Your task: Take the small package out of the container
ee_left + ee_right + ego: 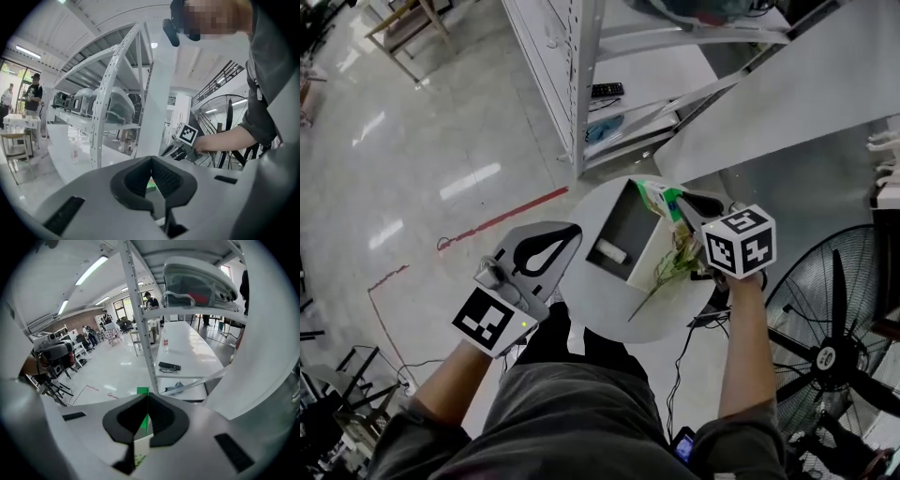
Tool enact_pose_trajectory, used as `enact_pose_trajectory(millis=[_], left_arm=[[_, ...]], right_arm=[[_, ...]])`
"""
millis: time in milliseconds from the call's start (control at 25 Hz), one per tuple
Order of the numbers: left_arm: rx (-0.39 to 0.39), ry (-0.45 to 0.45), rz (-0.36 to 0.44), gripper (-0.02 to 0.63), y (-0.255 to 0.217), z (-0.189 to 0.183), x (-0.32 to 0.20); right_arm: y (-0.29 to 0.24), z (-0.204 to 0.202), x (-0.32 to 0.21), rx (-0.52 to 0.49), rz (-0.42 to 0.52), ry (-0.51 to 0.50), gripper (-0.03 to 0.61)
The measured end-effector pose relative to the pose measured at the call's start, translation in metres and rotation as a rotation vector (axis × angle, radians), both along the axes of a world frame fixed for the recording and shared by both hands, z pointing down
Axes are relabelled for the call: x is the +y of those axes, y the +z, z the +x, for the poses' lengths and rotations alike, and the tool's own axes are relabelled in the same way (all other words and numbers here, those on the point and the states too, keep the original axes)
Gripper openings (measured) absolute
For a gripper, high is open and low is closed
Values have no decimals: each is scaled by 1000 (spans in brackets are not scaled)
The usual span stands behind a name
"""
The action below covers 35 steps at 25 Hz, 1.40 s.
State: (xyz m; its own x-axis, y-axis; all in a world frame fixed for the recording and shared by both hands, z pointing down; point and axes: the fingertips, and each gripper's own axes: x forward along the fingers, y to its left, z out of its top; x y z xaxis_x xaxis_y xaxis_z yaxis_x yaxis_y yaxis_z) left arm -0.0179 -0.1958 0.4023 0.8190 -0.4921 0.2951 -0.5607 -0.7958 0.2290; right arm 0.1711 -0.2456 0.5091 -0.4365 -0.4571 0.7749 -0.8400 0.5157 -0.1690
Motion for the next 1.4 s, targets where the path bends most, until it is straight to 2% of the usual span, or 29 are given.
enact_pose_trajectory(millis=[360, 920, 1400], left_arm=[[31, 30, 113, 15, -57, -5, 20], [63, 93, 234, 15, -125, 1, 52], [74, 124, 275, 15, -148, 0, 70]], right_arm=[[-84, -4, 31, -11, 175, 57, 24], [-186, -7, 87, -85, 437, 171, 23], [-236, -8, 132, -120, 602, 204, 23]])
